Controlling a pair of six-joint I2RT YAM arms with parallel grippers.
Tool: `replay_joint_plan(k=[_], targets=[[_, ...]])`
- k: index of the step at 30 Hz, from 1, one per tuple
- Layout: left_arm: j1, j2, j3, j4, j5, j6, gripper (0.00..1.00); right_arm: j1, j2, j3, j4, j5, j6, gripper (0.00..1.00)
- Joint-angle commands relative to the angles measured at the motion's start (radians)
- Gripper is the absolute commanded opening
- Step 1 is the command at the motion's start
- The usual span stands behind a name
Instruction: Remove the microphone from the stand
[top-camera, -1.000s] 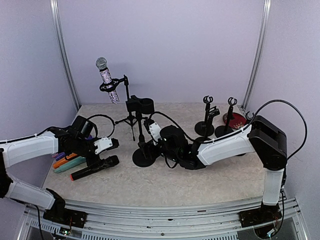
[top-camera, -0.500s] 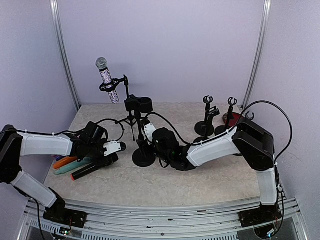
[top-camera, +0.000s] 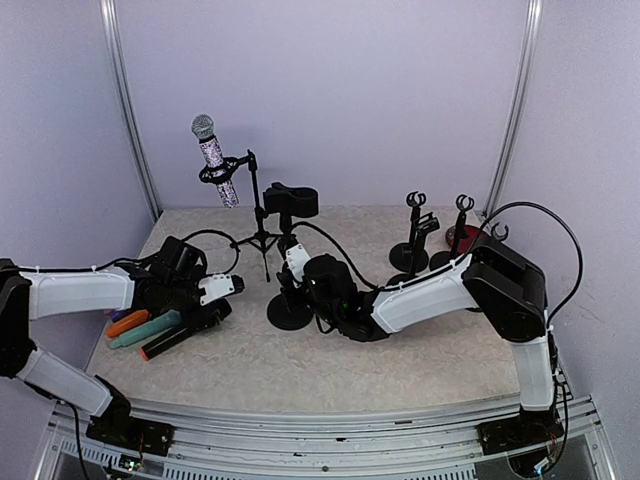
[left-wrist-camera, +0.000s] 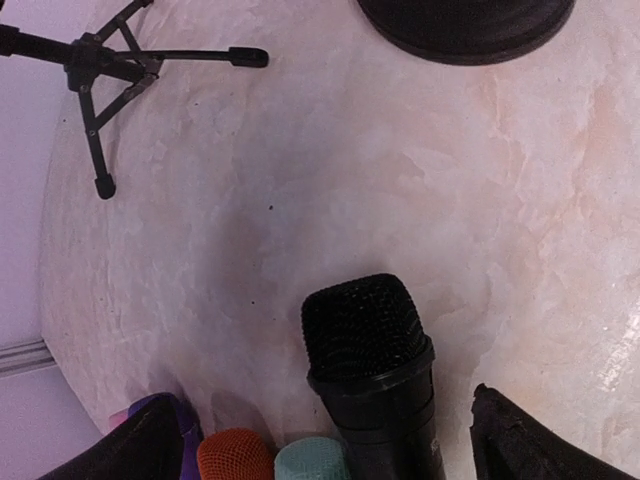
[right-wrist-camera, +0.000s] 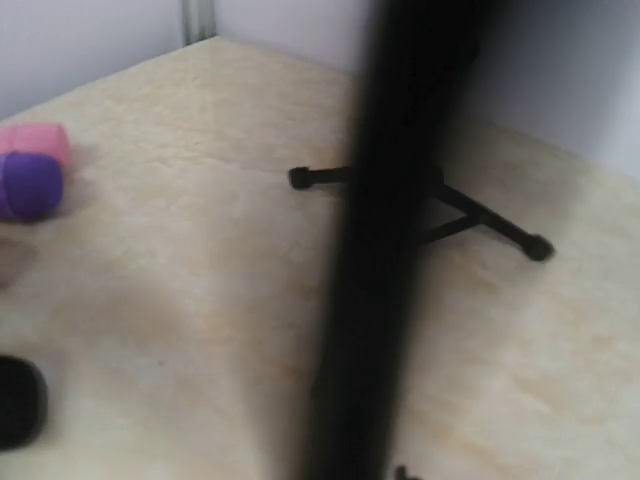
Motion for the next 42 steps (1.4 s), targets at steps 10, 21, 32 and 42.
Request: replay_joint_plan(k=[10,21,32,42], targets=[[0.06,-0.205,0.148,-0.238,0.37,-0.016,0.99,0.003,-0.117,-0.027,0.017,-0.046,-0.03,0.0],[0.053,-0.41,0.317,-0.483,0.531,0.303,0.97,-0.006,-0.386,-0.102,-0.025,-0.254,0.203,0.0],[-0.229,-0.544,0.155,-0.305,0.305,0.546,0.81,-0.011,-0.452,0.045,-0.192,-0.45,0.463,0.0],[-0.3,-0.522,0.152,-0.189,0.235,0.597,0.7,-0.011,-0.427,0.153,-0.267,-0.519,0.542,0.0]])
